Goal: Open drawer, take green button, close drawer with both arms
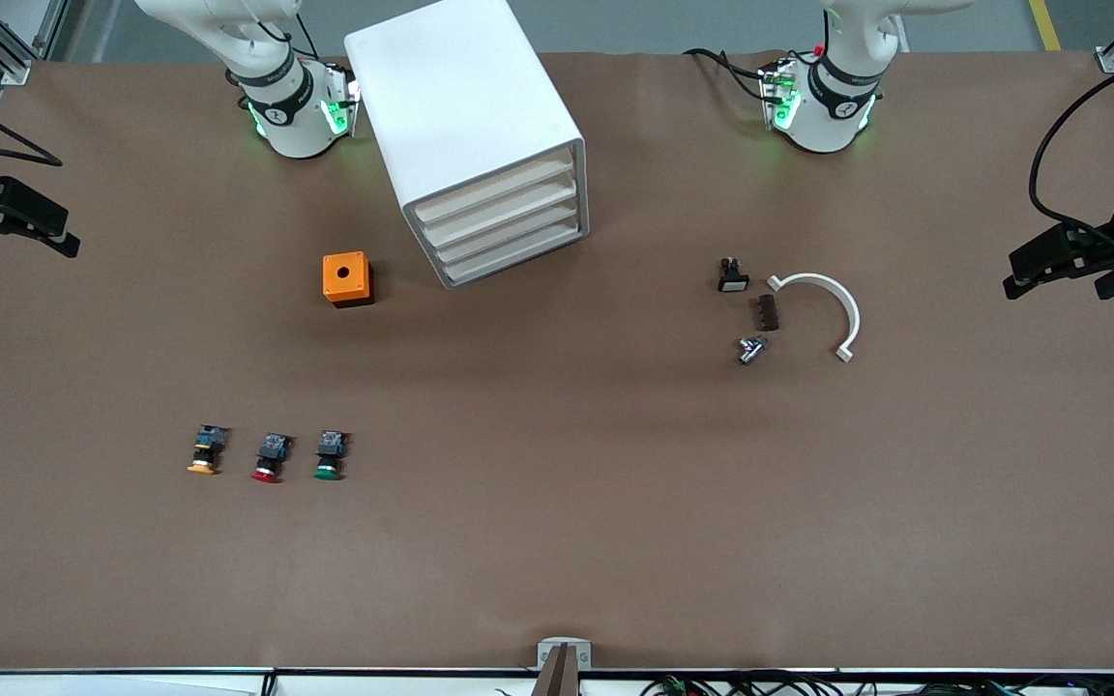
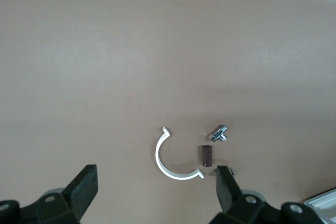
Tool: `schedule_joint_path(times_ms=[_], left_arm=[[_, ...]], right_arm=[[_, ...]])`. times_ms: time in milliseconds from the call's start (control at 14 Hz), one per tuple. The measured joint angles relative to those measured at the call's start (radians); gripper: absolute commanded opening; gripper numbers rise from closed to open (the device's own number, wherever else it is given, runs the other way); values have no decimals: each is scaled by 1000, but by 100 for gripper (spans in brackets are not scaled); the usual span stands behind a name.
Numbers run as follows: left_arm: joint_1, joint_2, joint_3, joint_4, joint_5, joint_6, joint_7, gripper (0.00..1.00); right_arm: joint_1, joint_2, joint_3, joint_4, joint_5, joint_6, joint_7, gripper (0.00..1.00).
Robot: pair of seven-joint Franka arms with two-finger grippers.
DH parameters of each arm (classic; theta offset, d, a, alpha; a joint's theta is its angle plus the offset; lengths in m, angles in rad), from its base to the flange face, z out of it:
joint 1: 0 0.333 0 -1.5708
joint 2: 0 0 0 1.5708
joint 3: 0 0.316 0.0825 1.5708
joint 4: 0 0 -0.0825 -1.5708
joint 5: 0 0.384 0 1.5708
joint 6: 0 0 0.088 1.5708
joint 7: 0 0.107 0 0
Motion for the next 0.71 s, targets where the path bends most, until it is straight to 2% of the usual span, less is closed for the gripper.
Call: schedule_joint_path(times_ms=[285,712], left_arm=[[22,-64,0,-90,0,54,-1,99],[23,-74,-5,-99,0,59,-1,99]], right_arm=[[0,-1,0,0,0,0,0,100],[0,-1,-1,-4,0,0,0,100]])
